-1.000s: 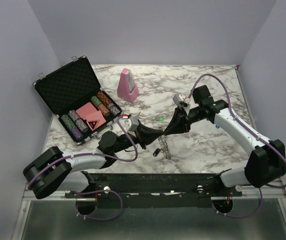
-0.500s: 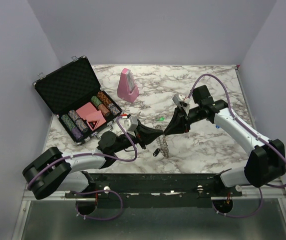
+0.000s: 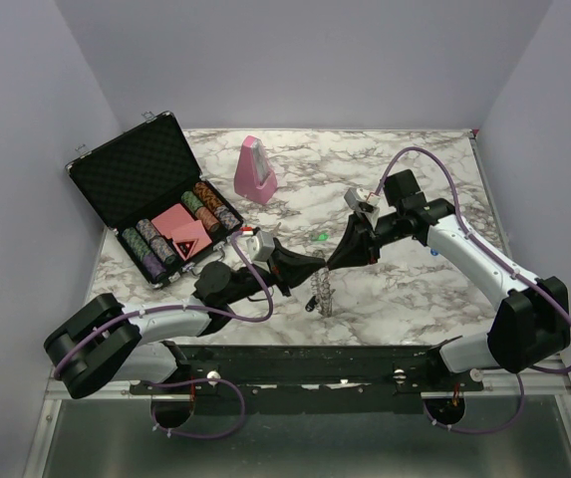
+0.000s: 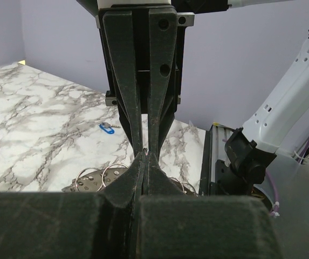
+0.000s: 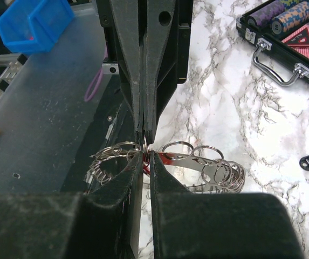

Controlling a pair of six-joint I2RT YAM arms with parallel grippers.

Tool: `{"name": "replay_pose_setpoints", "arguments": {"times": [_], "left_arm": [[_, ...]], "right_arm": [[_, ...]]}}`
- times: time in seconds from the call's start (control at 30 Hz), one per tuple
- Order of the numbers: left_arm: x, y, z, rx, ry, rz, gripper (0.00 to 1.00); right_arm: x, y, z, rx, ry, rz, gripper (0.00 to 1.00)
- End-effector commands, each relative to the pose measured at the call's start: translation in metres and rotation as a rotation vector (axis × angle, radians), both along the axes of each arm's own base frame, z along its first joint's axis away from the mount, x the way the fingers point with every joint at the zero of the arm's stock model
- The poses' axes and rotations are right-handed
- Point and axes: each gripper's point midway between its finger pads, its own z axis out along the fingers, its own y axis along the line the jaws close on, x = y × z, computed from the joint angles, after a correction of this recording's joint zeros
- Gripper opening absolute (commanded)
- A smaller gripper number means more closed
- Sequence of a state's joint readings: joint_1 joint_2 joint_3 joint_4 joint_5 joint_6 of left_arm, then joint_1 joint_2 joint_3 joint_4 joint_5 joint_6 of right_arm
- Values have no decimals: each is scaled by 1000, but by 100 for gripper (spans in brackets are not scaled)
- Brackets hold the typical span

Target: Put the keys on the keyring

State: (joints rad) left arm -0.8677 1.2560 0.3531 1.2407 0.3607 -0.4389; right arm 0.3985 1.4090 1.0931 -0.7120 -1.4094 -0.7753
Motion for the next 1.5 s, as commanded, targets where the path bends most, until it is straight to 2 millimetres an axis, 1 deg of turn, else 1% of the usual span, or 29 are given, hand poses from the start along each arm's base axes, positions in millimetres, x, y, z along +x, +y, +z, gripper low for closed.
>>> {"name": "replay_pose_setpoints", "arguments": {"times": [0.0,0.13,0.3,0.37,0.4,0.47,0.57,0.67,0.7,0.73,0.83,0.93,0.97,1.07,1.13,1.27,1.3,1.47], "left_arm": [[-7,7,24,-72,-69,-17,0],[-7,6,24,-70,-67,-17,0],[-7,6,23,-69,-65,-19,0],[-7,5,23,-68,-65,-22,0],[-7,5,23,-69,-64,-21,0],[-7,5,23,-68,-61,-25,0],[-8,4,23,-68,-59,-29,0],[-6,3,18,-54,-44,-24,0],[-5,4,17,-49,-39,-20,5],[-5,4,15,-42,-33,-18,13],[-3,8,12,-13,-26,-3,41],[1,16,3,55,-6,24,65],[2,19,3,77,-16,33,70],[4,28,-4,179,-26,44,81],[3,31,-9,250,-36,36,85],[1,29,-19,389,-44,-20,86],[2,26,-17,413,-56,-36,86],[11,12,-18,481,-101,-83,73]], "right_arm": [[-1,2,8,13,15,15,16],[-2,2,9,15,17,16,15],[-2,2,10,20,19,18,11],[-3,2,11,21,20,20,8],[-2,2,10,21,21,20,4],[-1,3,11,17,15,18,2],[0,2,9,3,-9,13,1],[2,1,7,-9,-16,6,0],[3,1,7,-14,-20,1,0],[4,1,5,-25,-23,-3,0],[9,-1,2,-56,-64,-16,0],[11,-6,-6,-114,-106,-19,0],[12,-9,-9,-138,-120,-20,0],[20,-16,-17,-221,-164,-42,1],[22,-21,-23,-267,-185,-50,0],[22,-25,-27,-297,-201,-45,0],[21,-26,-27,-302,-199,-44,0],[22,-26,-30,-306,-191,-41,0]]}}
